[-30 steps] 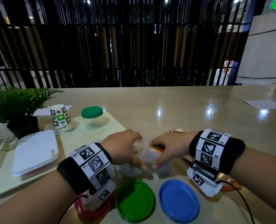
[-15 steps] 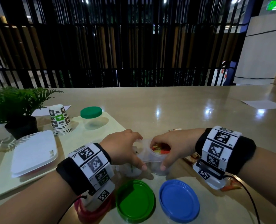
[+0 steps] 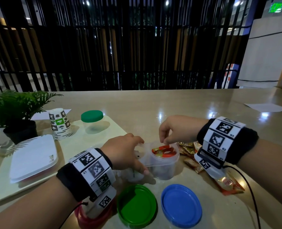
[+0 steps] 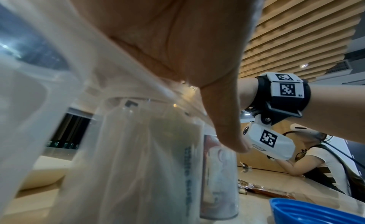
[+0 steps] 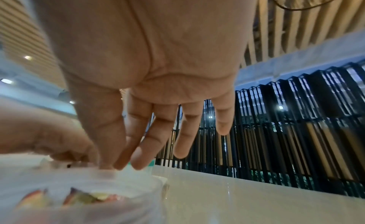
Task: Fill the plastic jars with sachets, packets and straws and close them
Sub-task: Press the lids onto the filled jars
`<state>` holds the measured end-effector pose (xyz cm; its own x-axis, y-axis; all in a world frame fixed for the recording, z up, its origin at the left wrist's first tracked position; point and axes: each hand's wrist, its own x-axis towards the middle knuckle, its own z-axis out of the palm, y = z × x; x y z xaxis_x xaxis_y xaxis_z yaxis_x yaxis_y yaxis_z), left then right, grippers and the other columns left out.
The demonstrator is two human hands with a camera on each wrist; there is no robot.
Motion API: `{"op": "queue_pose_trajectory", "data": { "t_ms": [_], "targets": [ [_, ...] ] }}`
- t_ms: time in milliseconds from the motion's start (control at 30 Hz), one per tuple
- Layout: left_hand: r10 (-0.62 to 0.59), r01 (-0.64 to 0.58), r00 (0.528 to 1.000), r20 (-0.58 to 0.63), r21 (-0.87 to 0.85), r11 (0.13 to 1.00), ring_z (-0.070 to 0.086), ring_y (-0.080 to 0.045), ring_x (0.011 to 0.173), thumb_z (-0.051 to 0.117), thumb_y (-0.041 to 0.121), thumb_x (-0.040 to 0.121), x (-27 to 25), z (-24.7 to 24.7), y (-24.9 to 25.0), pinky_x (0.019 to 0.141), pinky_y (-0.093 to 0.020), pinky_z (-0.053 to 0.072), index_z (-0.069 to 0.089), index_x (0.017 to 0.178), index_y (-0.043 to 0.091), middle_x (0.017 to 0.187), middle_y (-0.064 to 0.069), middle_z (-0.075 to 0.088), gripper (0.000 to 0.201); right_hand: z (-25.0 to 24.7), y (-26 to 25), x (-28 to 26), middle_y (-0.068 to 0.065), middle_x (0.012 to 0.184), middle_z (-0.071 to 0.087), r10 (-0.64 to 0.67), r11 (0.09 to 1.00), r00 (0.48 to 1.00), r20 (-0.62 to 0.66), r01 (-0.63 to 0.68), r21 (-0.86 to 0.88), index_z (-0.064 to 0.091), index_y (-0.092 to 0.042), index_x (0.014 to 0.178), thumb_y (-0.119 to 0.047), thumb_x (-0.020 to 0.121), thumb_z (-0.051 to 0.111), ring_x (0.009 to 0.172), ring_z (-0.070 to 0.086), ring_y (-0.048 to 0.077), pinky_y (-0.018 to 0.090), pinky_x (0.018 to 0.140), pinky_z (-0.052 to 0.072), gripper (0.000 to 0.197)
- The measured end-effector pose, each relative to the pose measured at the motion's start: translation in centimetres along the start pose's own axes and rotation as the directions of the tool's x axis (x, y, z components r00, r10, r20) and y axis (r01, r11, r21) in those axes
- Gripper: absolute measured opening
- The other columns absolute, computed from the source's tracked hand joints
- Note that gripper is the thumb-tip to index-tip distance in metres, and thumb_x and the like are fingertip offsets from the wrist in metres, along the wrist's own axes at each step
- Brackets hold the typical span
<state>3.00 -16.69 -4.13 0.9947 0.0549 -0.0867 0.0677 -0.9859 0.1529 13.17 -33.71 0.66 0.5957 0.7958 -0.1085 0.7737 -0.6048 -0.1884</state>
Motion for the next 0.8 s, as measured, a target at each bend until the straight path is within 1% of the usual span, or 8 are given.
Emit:
{"op": "queue_pose_trajectory", "data": {
  "t_ms": [67,133,200,367,500,600,700,800],
  "targets": [
    [0.001,-0.001,1.000,-0.002,0.000,1.000,0.048,-0.015,0.123,0.078,0.065,0.061,0.0,0.0,0.0,0.100,-0.032,0.043,0.036,0.144,0.030,0.140,0.007,0.045,0.099,0.5,-0.1,0.4,-0.011,0.087,0.066,0.010,0.997,1.000,0.005,-0.010,-0.080,0.070,-0.026,0.084,-0.026,0.084,0.069,0.083,0.061,0.007,0.023,0.074,0.052,0.001],
    [0.002,-0.002,1.000,-0.002,-0.001,1.000,0.048,-0.015,0.122,0.078,0.064,0.062,0.0,0.0,0.0,0.098,-0.031,0.043,0.035,0.144,0.030,0.141,0.007,0.045,0.099,1.4,-0.4,0.7,-0.010,0.086,0.064,0.015,0.985,1.000,-0.006,-0.015,-0.172,0.071,-0.027,0.081,-0.030,0.082,0.071,0.083,0.060,0.009,0.027,0.076,0.053,0.003],
    [0.002,-0.002,1.000,-0.003,0.001,1.000,0.048,-0.015,0.122,0.078,0.064,0.062,0.0,0.0,-0.1,0.098,-0.031,0.043,0.035,0.145,0.030,0.141,0.007,0.045,0.099,2.3,-0.6,1.0,-0.009,0.086,0.062,-0.014,0.974,0.999,-0.037,0.006,-0.227,0.069,-0.027,0.080,-0.033,0.084,0.067,0.087,0.055,0.011,0.030,0.080,0.048,0.007],
    [0.001,-0.001,1.000,-0.008,-0.003,1.000,0.048,-0.016,0.122,0.078,0.064,0.061,0.0,0.1,-0.2,0.099,-0.032,0.044,0.035,0.144,0.030,0.140,0.007,0.045,0.100,1.9,-0.8,1.0,-0.008,0.078,0.064,-0.009,0.982,0.994,-0.105,-0.012,-0.191,0.066,-0.024,0.077,-0.036,0.087,0.064,0.082,0.057,0.012,0.036,0.091,0.041,0.015],
    [0.003,-0.003,1.000,-0.006,-0.006,1.000,0.048,-0.015,0.122,0.078,0.065,0.060,0.0,0.1,-0.2,0.098,-0.032,0.044,0.035,0.144,0.030,0.141,0.007,0.045,0.101,2.4,-0.8,1.0,-0.008,0.071,0.062,0.015,0.976,0.999,-0.039,-0.023,-0.215,0.062,-0.022,0.068,-0.030,0.086,0.063,0.075,0.057,0.012,0.037,0.091,0.042,0.019],
    [0.001,-0.001,1.000,-0.009,-0.008,1.000,0.048,-0.015,0.122,0.078,0.066,0.060,0.0,0.1,-0.1,0.098,-0.032,0.043,0.035,0.144,0.031,0.140,0.008,0.045,0.101,2.4,-0.6,0.9,-0.009,0.073,0.064,0.025,0.989,1.000,-0.019,-0.027,-0.144,0.070,-0.021,0.077,-0.035,0.089,0.060,0.077,0.059,0.012,0.033,0.085,0.044,0.021],
    [-0.001,0.001,1.000,-0.015,-0.018,1.000,0.048,-0.015,0.123,0.079,0.065,0.059,0.0,0.1,-0.1,0.100,-0.032,0.043,0.036,0.144,0.031,0.140,0.008,0.046,0.100,1.2,0.0,1.0,-0.014,0.078,0.064,0.046,0.998,0.992,-0.121,-0.050,-0.031,0.071,-0.025,0.084,-0.038,0.090,0.061,0.080,0.059,0.006,0.031,0.086,0.044,0.016],
    [-0.003,0.003,1.000,-0.015,-0.019,1.000,0.048,-0.015,0.123,0.078,0.065,0.060,-0.1,0.0,0.0,0.101,-0.032,0.043,0.036,0.144,0.031,0.141,0.008,0.045,0.100,1.5,-0.1,1.3,-0.014,0.081,0.063,0.040,0.973,0.989,-0.144,-0.072,-0.221,0.070,-0.029,0.085,-0.040,0.086,0.065,0.085,0.056,0.008,0.037,0.093,0.034,0.012]
  ]
}}
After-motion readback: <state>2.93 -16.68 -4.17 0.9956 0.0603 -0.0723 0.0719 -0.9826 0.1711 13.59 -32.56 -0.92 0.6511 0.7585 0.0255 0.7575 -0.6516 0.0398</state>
